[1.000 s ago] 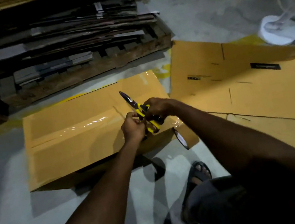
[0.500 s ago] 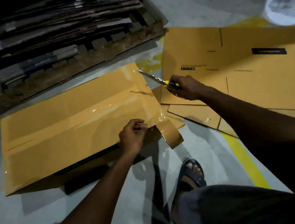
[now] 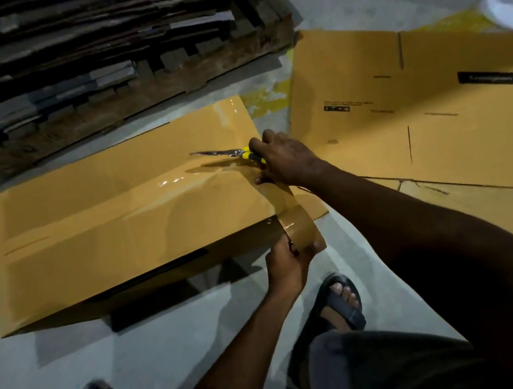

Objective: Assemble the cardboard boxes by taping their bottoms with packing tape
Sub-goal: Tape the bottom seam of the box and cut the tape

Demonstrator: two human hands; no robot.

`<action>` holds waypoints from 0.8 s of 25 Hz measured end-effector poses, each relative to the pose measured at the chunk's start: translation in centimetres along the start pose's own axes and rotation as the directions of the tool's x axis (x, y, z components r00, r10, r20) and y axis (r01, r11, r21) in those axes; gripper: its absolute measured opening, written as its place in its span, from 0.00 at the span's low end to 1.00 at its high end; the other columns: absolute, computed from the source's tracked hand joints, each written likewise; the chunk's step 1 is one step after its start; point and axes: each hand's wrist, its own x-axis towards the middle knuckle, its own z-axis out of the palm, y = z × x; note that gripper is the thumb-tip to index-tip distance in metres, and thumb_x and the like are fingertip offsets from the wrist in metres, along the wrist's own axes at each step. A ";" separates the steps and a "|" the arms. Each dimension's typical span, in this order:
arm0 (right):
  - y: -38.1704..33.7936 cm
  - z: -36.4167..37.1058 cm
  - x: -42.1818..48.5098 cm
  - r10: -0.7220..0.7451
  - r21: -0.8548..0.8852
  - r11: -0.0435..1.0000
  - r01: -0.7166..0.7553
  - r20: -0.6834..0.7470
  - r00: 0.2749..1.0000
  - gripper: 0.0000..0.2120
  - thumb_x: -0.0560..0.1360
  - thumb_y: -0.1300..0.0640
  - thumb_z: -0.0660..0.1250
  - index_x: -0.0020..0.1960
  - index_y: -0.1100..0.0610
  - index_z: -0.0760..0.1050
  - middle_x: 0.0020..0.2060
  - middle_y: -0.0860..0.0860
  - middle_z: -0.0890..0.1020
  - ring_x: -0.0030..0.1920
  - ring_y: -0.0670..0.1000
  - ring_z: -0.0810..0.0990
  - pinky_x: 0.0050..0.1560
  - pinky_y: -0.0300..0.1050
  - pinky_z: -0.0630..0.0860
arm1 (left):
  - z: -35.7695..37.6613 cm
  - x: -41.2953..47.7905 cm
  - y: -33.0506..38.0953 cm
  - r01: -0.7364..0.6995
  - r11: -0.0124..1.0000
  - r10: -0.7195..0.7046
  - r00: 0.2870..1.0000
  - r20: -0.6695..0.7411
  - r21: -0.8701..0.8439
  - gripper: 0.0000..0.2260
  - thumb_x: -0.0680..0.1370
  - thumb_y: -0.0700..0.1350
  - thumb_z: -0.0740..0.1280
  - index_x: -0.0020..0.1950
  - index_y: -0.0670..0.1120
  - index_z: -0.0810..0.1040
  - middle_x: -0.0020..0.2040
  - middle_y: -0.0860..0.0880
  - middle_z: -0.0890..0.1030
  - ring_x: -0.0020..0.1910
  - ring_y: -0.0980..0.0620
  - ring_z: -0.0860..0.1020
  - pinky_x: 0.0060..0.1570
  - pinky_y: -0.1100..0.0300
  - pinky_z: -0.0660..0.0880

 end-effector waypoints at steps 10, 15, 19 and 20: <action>0.0 0.3 0.2 0.009 -0.027 1.000 -0.009 0.002 1.000 0.31 0.70 0.40 0.74 0.64 0.54 0.66 0.58 0.59 0.71 0.54 0.61 0.73 0.50 0.56 0.74 | 1.0 -0.1 -2.2 0.167 0.983 -0.173 0.982 -0.076 -0.074 0.16 0.72 0.51 0.74 0.54 0.48 0.75 0.50 0.50 0.79 0.53 0.48 0.78 0.55 0.54 0.74; -0.1 0.2 0.3 0.026 -0.034 0.999 -0.026 0.005 1.000 0.32 0.70 0.39 0.73 0.65 0.54 0.65 0.58 0.60 0.72 0.55 0.61 0.74 0.51 0.57 0.75 | 1.5 -0.8 -1.7 -0.043 0.999 0.049 0.962 -0.268 0.026 0.29 0.66 0.54 0.78 0.56 0.48 0.64 0.56 0.49 0.70 0.49 0.53 0.71 0.47 0.64 0.71; 1.7 -0.1 -1.0 0.084 0.152 0.985 -0.084 0.008 0.996 0.31 0.72 0.39 0.71 0.65 0.54 0.64 0.57 0.57 0.74 0.53 0.58 0.75 0.50 0.54 0.76 | 1.5 -0.1 -2.0 -0.175 0.982 0.187 0.958 -0.216 0.071 0.18 0.68 0.52 0.78 0.46 0.50 0.70 0.45 0.51 0.74 0.41 0.56 0.72 0.41 0.58 0.73; 3.0 -0.4 -1.5 0.125 0.246 0.961 -0.127 0.025 0.992 0.28 0.74 0.39 0.69 0.65 0.54 0.65 0.56 0.55 0.75 0.52 0.56 0.75 0.50 0.53 0.76 | 1.6 0.1 -1.8 -0.175 0.982 0.185 0.960 -0.211 0.065 0.16 0.68 0.49 0.78 0.44 0.50 0.72 0.44 0.51 0.76 0.42 0.54 0.73 0.42 0.56 0.74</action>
